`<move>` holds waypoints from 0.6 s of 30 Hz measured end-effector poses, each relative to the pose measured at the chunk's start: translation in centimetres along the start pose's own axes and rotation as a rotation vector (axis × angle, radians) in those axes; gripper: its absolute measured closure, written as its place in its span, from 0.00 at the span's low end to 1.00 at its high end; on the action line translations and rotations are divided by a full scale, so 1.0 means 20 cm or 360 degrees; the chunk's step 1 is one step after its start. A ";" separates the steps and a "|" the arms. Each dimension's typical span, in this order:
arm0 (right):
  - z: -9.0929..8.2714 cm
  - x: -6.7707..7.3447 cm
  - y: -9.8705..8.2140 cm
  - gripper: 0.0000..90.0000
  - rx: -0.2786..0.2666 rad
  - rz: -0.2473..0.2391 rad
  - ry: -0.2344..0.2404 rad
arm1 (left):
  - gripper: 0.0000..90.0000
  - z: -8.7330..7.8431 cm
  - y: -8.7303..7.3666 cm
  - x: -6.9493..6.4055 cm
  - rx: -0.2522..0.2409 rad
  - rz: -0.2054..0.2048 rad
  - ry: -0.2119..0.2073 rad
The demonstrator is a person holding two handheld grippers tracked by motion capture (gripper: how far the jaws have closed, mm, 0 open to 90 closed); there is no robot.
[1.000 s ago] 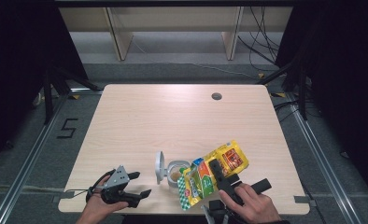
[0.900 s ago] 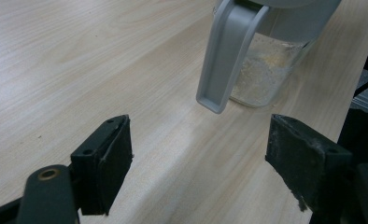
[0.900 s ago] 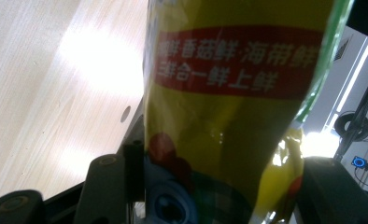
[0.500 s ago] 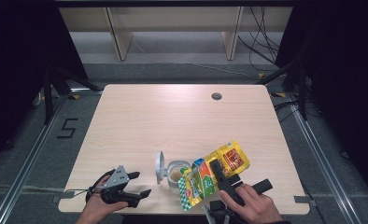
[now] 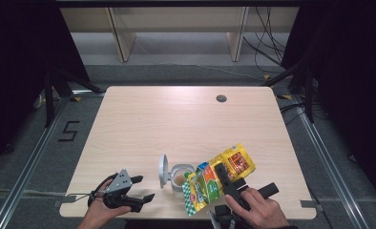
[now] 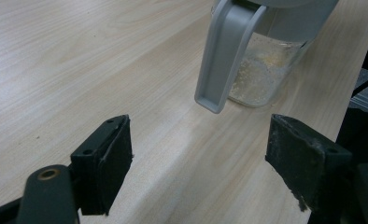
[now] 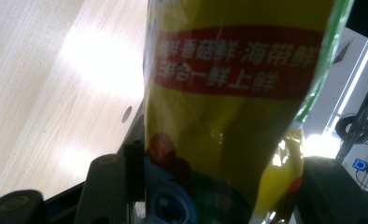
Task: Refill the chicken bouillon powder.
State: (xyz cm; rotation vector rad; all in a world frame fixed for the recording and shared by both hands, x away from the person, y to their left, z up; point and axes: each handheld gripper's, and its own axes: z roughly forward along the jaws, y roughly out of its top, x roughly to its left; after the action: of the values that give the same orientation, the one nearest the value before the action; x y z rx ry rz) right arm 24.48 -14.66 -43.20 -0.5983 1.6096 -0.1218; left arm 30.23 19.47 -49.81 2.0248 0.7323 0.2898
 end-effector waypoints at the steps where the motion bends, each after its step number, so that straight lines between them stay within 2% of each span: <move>1: 0.00 0.00 0.00 0.54 0.0001 0.0001 0.0000 | 0.25 0.00 0.00 0.00 -0.0001 -0.0001 0.0002; 2: 0.00 0.01 0.00 0.54 0.0017 0.0053 0.0005 | 0.25 0.00 0.00 0.00 -0.0001 -0.0003 -0.0006; 4: 0.00 0.00 0.00 0.54 -0.0001 0.0019 0.0005 | 0.25 0.00 0.00 0.00 0.0011 0.0002 0.0000; 5: 0.00 0.01 0.00 0.54 0.0008 0.0052 0.0009 | 0.25 0.00 0.00 0.00 0.0016 0.0002 -0.0012; 8: 0.00 0.01 0.00 0.54 0.0010 0.0046 0.0007 | 0.25 0.00 0.00 0.00 0.0002 -0.0008 0.0005; 11: -0.01 0.01 0.00 0.54 0.0009 0.0051 0.0005 | 0.25 0.00 0.00 0.00 0.0006 0.0001 -0.0006; 12: 0.00 0.00 -0.01 0.54 -0.0014 -0.0008 -0.0004 | 0.25 0.00 0.00 0.00 0.0015 0.0001 -0.0012; 16: -0.01 0.00 -0.01 0.54 -0.0008 -0.0005 -0.0004 | 0.25 0.00 0.00 0.00 0.0016 0.0005 0.0000; 17: -0.01 0.00 -0.01 0.54 0.0007 0.0044 0.0002 | 0.25 0.00 0.00 0.00 -0.0002 0.0000 0.0003; 18: -0.01 -0.01 -0.01 0.54 -0.0008 -0.0010 -0.0007 | 0.25 0.00 0.00 0.00 0.0003 -0.0004 0.0006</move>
State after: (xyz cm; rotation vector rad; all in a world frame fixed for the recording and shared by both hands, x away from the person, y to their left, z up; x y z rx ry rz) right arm 24.44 -14.81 -43.01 -0.6073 1.6044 -0.1213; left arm 30.23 19.50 -49.77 2.0254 0.7379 0.2913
